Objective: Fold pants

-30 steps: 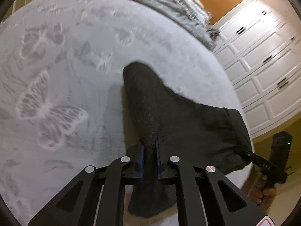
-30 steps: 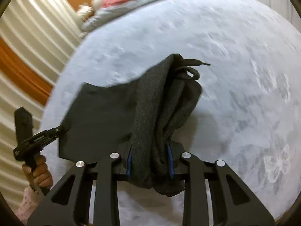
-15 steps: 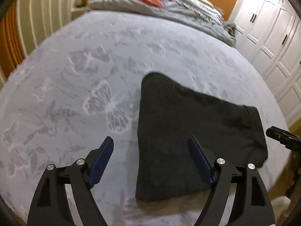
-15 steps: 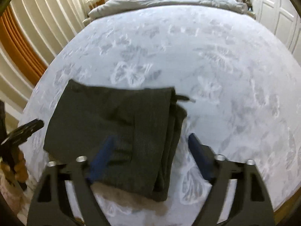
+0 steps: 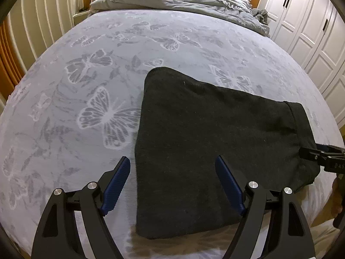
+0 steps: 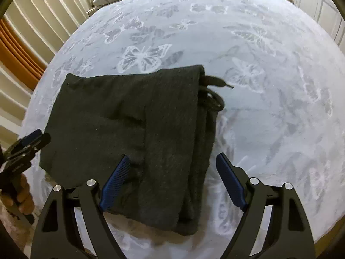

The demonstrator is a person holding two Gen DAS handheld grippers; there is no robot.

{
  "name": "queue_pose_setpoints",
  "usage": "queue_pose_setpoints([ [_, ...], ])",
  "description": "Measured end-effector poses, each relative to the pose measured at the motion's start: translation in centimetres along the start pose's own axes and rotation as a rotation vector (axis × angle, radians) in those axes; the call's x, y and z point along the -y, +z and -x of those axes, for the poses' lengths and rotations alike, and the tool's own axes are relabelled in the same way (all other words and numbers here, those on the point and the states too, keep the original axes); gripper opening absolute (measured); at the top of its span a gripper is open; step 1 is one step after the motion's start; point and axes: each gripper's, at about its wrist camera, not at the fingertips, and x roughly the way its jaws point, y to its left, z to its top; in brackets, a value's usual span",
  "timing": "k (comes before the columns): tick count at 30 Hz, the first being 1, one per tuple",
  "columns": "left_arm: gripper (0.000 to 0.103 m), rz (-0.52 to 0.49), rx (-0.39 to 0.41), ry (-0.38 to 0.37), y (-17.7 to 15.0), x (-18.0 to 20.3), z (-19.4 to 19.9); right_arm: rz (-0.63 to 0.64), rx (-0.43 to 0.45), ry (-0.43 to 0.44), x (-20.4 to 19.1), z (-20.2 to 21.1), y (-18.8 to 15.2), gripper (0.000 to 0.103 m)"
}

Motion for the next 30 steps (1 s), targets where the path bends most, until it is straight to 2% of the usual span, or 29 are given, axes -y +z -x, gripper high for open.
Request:
queue_pose_setpoints([
  [3, 0.078, 0.023, -0.036, -0.029, 0.0, 0.0, -0.9, 0.000, -0.016, 0.010, -0.2, -0.6, 0.0, 0.080],
  [7, 0.078, 0.143, -0.146, -0.117, 0.0, -1.6, -3.6, -0.024, -0.047, 0.042, 0.2, -1.8, -0.2, 0.080],
  [10, 0.078, 0.142, -0.136, -0.115, 0.3, -1.6, -3.4, -0.047, -0.056, 0.062, 0.6, -2.1, -0.2, 0.080],
  [22, 0.078, 0.139, -0.129, -0.091, 0.3, -1.0, -3.5, -0.042, -0.051, 0.054, 0.5, -1.9, -0.1, 0.080],
  [23, 0.075, 0.134, -0.129, -0.095, 0.3, -0.9, -3.6, -0.042, -0.049, 0.057, 0.4, -1.9, -0.2, 0.079],
  [24, 0.064, 0.128, -0.127, -0.099, 0.3, -0.9, -3.5, -0.039, -0.045, 0.066, 0.4, -2.0, -0.2, 0.065],
  [25, 0.057, 0.118, -0.124, -0.103, 0.3, -0.8, -3.4, -0.031, -0.041, 0.090, 0.3, -1.9, -0.2, 0.056],
  [26, 0.036, 0.107, -0.113, -0.099, 0.4, -0.8, -3.0, -0.027, -0.041, 0.107, 0.3, -1.8, -0.2, 0.044],
  [27, 0.016, 0.097, -0.098, -0.096, 0.6, -1.1, -2.3, -0.019, -0.026, 0.103, 0.0, -1.5, -0.2, 0.027],
  [28, 0.016, 0.098, -0.094, -0.123, 0.8, -1.3, -1.8, -0.005, -0.006, 0.098, -0.3, -0.7, -0.2, 0.025],
  [30, 0.014, 0.144, -0.072, -0.221, 1.4, -2.5, 0.7, 0.006, 0.036, 0.148, -1.0, 1.4, -0.1, 0.024],
])
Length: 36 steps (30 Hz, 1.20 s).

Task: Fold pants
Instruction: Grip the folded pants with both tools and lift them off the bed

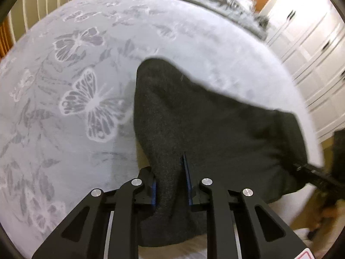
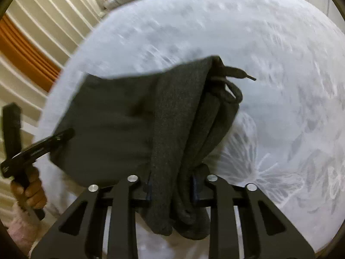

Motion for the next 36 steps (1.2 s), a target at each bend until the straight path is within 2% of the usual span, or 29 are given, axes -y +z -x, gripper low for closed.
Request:
queue_pose_setpoints([
  [2, 0.014, -0.003, 0.014, -0.044, -0.4, 0.1, 2.5, 0.024, 0.055, 0.094, -1.5, 3.1, -0.5, 0.024],
  [4, 0.015, -0.015, 0.045, -0.038, -2.0, 0.0, 4.8, 0.012, 0.073, 0.121, -1.9, 4.6, -1.8, 0.026],
  [5, 0.022, -0.016, 0.048, -0.018, -2.9, -0.4, 5.1, -0.004, 0.056, 0.125, -1.5, 4.4, -3.0, 0.036],
  [6, 0.024, -0.015, 0.047, 0.012, -3.8, -0.8, 5.0, -0.005, 0.040, 0.105, -1.3, 4.0, -3.7, 0.049],
  [7, 0.030, -0.015, 0.040, 0.061, -4.9, -1.4, 4.6, -0.017, 0.020, 0.038, -0.5, 3.1, -5.0, 0.052],
  [9, 0.031, -0.010, 0.030, 0.127, -6.0, -2.1, 4.1, -0.109, 0.027, -0.080, 1.3, 3.1, -7.0, 0.053],
  [10, 0.037, -0.008, 0.038, 0.103, -6.3, -2.4, 4.4, -0.134, 0.055, -0.045, 1.6, 4.0, -7.5, 0.053],
  [12, 0.063, -0.004, 0.083, 0.079, -6.5, -2.3, 5.5, -0.151, 0.125, 0.042, 1.0, 6.3, -8.5, 0.053],
  [14, 0.071, 0.000, 0.160, 0.093, -7.0, -2.2, 6.8, -0.118, 0.142, 0.049, -0.3, 7.0, -8.9, 0.053],
  [16, 0.073, -0.029, 0.195, 0.124, -7.2, -1.6, 7.2, -0.078, 0.111, 0.048, -1.6, 6.0, -9.4, 0.052],
  [18, 0.073, -0.046, 0.191, 0.129, -7.2, -1.1, 6.8, -0.075, 0.058, 0.042, -1.9, 3.7, -9.6, 0.040],
  [20, 0.073, -0.054, 0.175, 0.134, -7.3, -0.9, 6.3, -0.043, 0.046, -0.070, -2.4, 2.2, -9.4, 0.021],
  [21, 0.073, -0.058, 0.171, 0.135, -7.2, -0.8, 6.2, -0.044, 0.056, -0.070, -2.5, 2.7, -9.2, 0.011],
  [22, 0.073, -0.061, 0.171, 0.135, -7.3, -0.8, 6.2, -0.052, 0.078, -0.044, -2.6, 3.6, -9.0, 0.007],
  [23, 0.073, -0.059, 0.173, 0.136, -7.3, -0.9, 6.2, -0.052, 0.118, 0.002, -2.8, 5.3, -9.0, 0.007],
  [25, 0.073, -0.049, 0.164, 0.129, -7.3, -1.4, 6.1, -0.029, 0.186, 0.017, -3.8, 8.0, -9.1, 0.006],
  [27, 0.073, -0.040, 0.150, 0.126, -7.3, -1.8, 5.6, -0.029, 0.173, 0.018, -3.8, 8.0, -9.4, 0.007],
  [28, 0.073, -0.033, 0.138, 0.120, -7.4, -1.9, 5.3, -0.045, 0.125, -0.008, -2.8, 6.4, -9.7, 0.008],
  [30, 0.074, -0.019, 0.124, 0.112, -7.4, -2.3, 5.1, -0.106, 0.019, -0.072, -0.7, 2.7, -10.4, 0.021],
  [32, 0.081, 0.014, 0.105, 0.100, -7.2, -3.0, 4.8, -0.207, 0.052, 0.019, 0.5, 3.6, -10.9, 0.025],
  [33, 0.083, 0.037, 0.099, 0.090, -7.1, -3.5, 4.7, -0.212, 0.058, 0.026, 0.3, 4.3, -10.7, 0.031],
  [34, 0.083, 0.076, 0.089, 0.075, -7.0, -4.2, 4.5, -0.196, 0.095, -0.004, 0.1, 5.3, -10.3, 0.040],
  [35, 0.083, 0.101, 0.076, 0.066, -6.9, -4.6, 4.2, -0.177, 0.120, -0.044, -0.1, 5.9, -10.1, 0.062],
  [36, 0.083, 0.125, 0.055, 0.052, -6.8, -5.0, 3.8, -0.150, 0.143, -0.092, -0.3, 6.4, -9.5, 0.073],
])
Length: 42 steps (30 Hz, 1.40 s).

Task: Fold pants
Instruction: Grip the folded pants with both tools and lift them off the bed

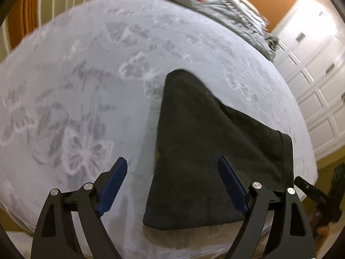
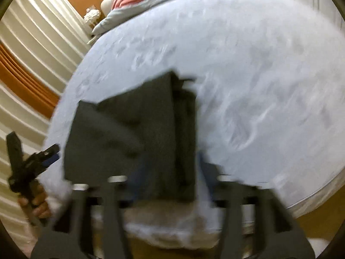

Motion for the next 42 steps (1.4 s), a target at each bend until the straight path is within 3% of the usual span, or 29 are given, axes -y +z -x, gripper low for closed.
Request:
queue_pose_setpoints([
  [2, 0.084, 0.043, -0.073, -0.043, 0.0, -0.5, -1.5, 0.019, -0.009, -0.022, 0.1, -0.3, 0.5, 0.077],
  [5, 0.084, 0.086, -0.157, -0.113, -0.5, -0.7, -3.5, 0.001, -0.088, 0.002, 0.3, -2.9, 0.4, 0.079],
  [7, 0.080, 0.024, -0.141, -0.095, -0.7, 0.2, -3.7, -0.016, -0.136, 0.034, 0.9, -5.1, -0.3, 0.067],
  [8, 0.048, -0.024, -0.130, -0.082, -0.8, 0.8, -3.7, -0.026, -0.136, 0.052, 0.8, -5.6, -0.7, 0.051],
  [9, 0.023, -0.052, -0.130, -0.070, -0.8, 1.2, -3.6, -0.012, -0.134, 0.090, 0.2, -5.4, -0.5, 0.035],
  [11, 0.017, -0.063, -0.109, -0.094, -0.5, 1.4, -2.3, 0.032, -0.096, 0.078, -1.0, -3.7, -0.1, 0.024],
  [14, 0.016, -0.061, -0.075, -0.174, -0.7, 1.4, 1.3, 0.052, -0.039, 0.161, -2.0, 0.3, 0.1, 0.024],
  [16, 0.016, -0.058, -0.080, -0.188, -2.2, 0.9, 2.8, 0.089, -0.035, 0.156, -2.5, 1.9, -0.9, 0.024],
  [19, 0.021, -0.045, -0.122, -0.116, -4.7, -0.3, 1.7, 0.093, -0.115, 0.120, -2.5, -0.2, -3.1, 0.029],
  [20, 0.031, -0.029, -0.131, -0.075, -5.4, -0.9, 0.8, 0.087, -0.128, 0.083, -3.1, -1.7, -3.3, 0.036],
  [21, 0.041, -0.004, -0.141, -0.059, -5.7, -1.4, 0.2, 0.073, -0.141, 0.052, -2.5, -2.6, -3.8, 0.051],
  [22, 0.043, 0.059, -0.132, -0.081, -5.9, -2.0, -0.1, 0.029, -0.150, 0.062, -1.7, -3.3, -4.3, 0.057],
  [24, 0.065, 0.060, -0.133, -0.117, -5.7, -1.6, -0.2, -0.036, -0.144, 0.101, -0.7, -3.7, -4.6, 0.059],
  [25, 0.070, 0.042, -0.134, -0.124, -5.6, -1.2, -0.3, -0.042, -0.143, 0.112, -0.5, -3.8, -4.7, 0.059],
  [29, 0.074, -0.019, -0.089, -0.052, -5.6, 0.9, -1.0, -0.087, -0.143, 0.158, -0.2, -4.3, -4.3, 0.060],
  [31, 0.071, -0.049, -0.096, -0.057, -5.4, 1.9, -1.5, -0.090, -0.139, 0.167, -0.6, -4.6, -4.1, 0.056],
  [33, 0.033, -0.081, -0.084, -0.026, -5.2, 2.4, -1.7, -0.066, -0.133, 0.161, -1.3, -4.7, -4.1, 0.032],
  [35, 0.018, -0.088, -0.064, -0.018, -4.7, 2.4, -1.0, -0.033, -0.101, 0.141, -2.5, -3.7, -3.9, 0.024],
  [39, 0.016, -0.080, 0.001, -0.127, -3.7, 3.0, 3.5, -0.001, -0.028, 0.180, -4.3, 0.0, -3.4, 0.023],
  [42, 0.016, -0.149, 0.091, -0.125, -3.7, 5.0, 8.2, 0.061, 0.043, 0.216, -6.6, 3.9, -2.9, 0.023],
])
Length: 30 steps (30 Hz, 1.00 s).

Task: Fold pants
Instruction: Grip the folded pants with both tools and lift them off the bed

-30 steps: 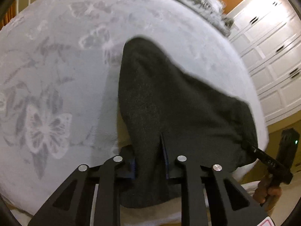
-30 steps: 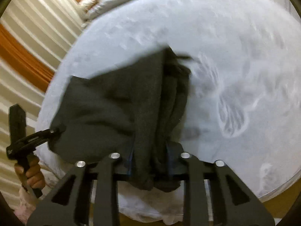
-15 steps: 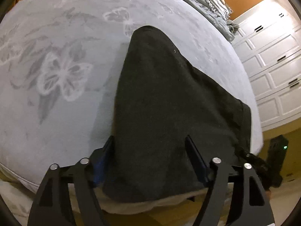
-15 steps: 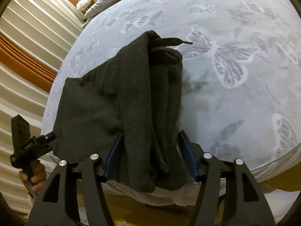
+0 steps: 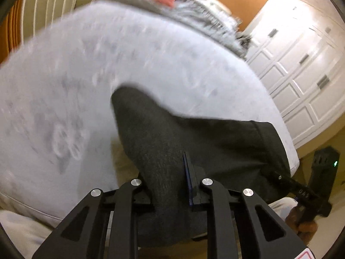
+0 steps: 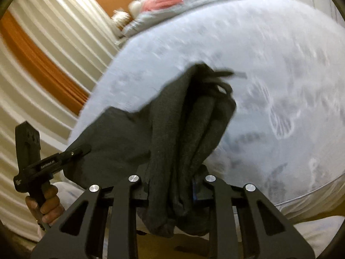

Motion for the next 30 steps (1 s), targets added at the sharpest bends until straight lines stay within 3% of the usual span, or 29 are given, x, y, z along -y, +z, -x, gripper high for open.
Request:
queue_pose_setpoints([
  [7, 0.016, -0.163, 0.232, 0.015, 2.2, 5.0, 10.6, 0.131, 0.199, 0.081, -5.7, 8.2, 2.2, 0.023],
  [16, 0.017, -0.317, 0.533, 0.004, 6.2, 10.3, 21.2, 0.280, 0.485, 0.166, -11.3, 17.4, 6.5, 0.023],
  [24, 0.017, -0.418, 0.741, 0.023, 10.9, 14.3, 26.7, 0.394, 0.662, 0.189, -15.1, 21.6, 11.9, 0.024],
  [30, 0.019, -0.452, 0.819, 0.024, 15.3, 15.4, 27.6, 0.425, 0.731, 0.214, -15.9, 23.0, 17.0, 0.024],
])
